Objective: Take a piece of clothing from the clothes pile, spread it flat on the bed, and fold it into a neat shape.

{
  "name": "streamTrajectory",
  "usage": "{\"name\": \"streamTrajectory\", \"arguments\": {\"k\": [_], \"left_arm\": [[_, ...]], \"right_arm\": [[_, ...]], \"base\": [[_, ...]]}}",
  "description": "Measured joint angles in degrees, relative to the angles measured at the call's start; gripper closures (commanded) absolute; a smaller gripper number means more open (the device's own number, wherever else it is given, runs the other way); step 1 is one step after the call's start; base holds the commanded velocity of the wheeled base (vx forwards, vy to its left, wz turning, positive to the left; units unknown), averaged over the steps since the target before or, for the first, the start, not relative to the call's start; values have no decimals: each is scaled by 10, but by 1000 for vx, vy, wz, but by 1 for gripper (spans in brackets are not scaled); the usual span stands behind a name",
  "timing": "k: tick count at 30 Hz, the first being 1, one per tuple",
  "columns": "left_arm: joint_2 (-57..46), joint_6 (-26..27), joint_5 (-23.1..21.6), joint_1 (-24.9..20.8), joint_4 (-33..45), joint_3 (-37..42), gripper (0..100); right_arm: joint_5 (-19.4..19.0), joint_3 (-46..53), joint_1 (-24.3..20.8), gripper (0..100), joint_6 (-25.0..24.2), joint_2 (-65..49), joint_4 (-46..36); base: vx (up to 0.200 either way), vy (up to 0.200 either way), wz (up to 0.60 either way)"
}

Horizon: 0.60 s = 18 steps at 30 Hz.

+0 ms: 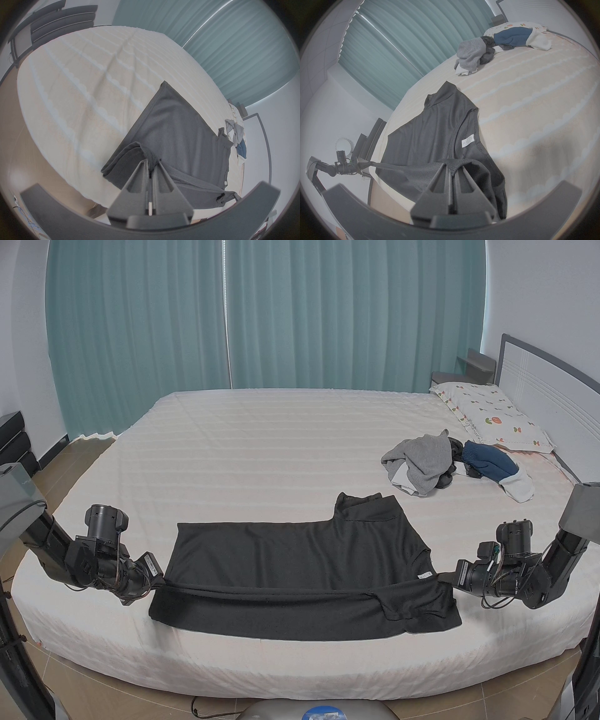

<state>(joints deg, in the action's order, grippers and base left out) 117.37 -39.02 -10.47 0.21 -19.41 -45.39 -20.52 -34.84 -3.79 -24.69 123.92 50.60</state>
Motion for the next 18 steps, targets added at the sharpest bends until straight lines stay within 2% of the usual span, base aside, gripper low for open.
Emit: {"name": "streamTrajectory", "arguments": {"k": [4, 5, 6, 7, 18], "left_arm": [[23, -4, 0, -2, 0, -21, 100], [29, -5, 0, -2, 1, -26, 100], [33, -5, 0, -2, 1, -30, 100], [39, -6, 0, -2, 0, -34, 0], [62, -33, -1, 0, 0, -51, 0]], "right_arm": [[0, -9, 0, 100, -10, 17, 4], [0, -12, 0, 0, -16, 20, 5], [-1, -14, 0, 0, -20, 23, 5], [-1, -16, 0, 0, -26, 27, 6], [-3, -12, -1, 0, -101, 17, 31]], "base": [[0, 0, 0], [0, 0, 0], [0, 0, 0], [0, 0, 0], [0, 0, 0]]}}
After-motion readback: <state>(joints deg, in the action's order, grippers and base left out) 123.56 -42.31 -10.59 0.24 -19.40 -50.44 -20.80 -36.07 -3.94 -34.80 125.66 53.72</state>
